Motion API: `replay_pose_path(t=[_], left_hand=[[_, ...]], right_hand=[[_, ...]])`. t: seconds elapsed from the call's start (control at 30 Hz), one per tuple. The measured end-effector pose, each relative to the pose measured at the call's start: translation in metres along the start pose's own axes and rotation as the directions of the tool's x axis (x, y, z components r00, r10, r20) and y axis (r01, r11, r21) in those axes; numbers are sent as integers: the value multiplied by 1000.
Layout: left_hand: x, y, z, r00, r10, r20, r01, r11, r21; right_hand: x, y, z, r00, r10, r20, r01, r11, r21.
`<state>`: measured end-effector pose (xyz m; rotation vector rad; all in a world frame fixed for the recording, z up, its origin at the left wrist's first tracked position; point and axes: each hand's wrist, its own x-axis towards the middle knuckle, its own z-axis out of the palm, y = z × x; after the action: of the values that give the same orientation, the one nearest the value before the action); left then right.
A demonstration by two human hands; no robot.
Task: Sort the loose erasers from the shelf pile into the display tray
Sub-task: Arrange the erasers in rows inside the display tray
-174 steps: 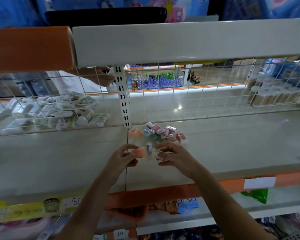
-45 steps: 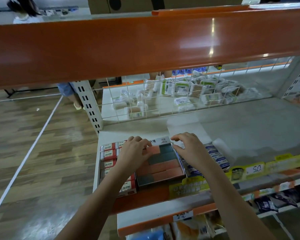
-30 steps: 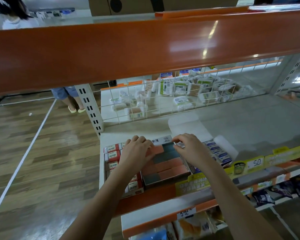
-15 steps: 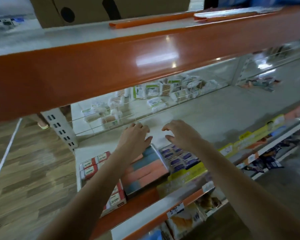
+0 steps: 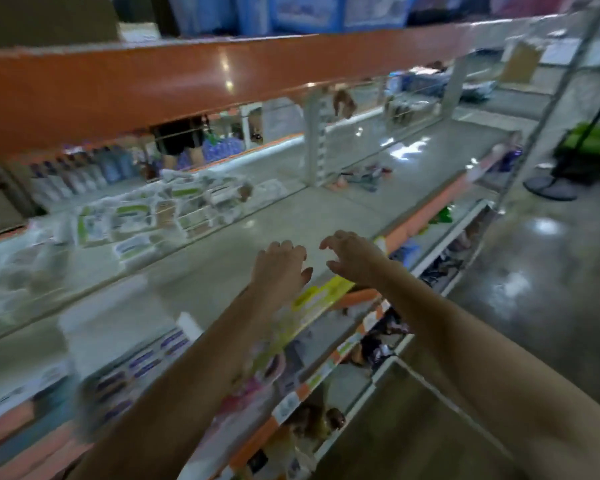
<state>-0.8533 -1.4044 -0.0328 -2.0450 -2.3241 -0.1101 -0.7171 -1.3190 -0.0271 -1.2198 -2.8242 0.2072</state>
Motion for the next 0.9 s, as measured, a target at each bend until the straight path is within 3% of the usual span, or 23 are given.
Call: replay_pose_path(t=[0.27,0.47,0.7,0.9], left_hand=[[117,71,33,996,70,48,-68,997,-36],[220,88,56,992,114,47,-111,992,-52],[311,81,63,1000,1,2,0,997,-79],[361,71,68,978,-135,-161,113,983,-143]], right_hand=[[30,126,-1,986,168,18,-168,985,43],[81,193,-1,978,207,-26,-205,976,79],[145,246,-1,976,216,-35,-211,972,108],[198,273,5,988,151,-39,-140,968,207]])
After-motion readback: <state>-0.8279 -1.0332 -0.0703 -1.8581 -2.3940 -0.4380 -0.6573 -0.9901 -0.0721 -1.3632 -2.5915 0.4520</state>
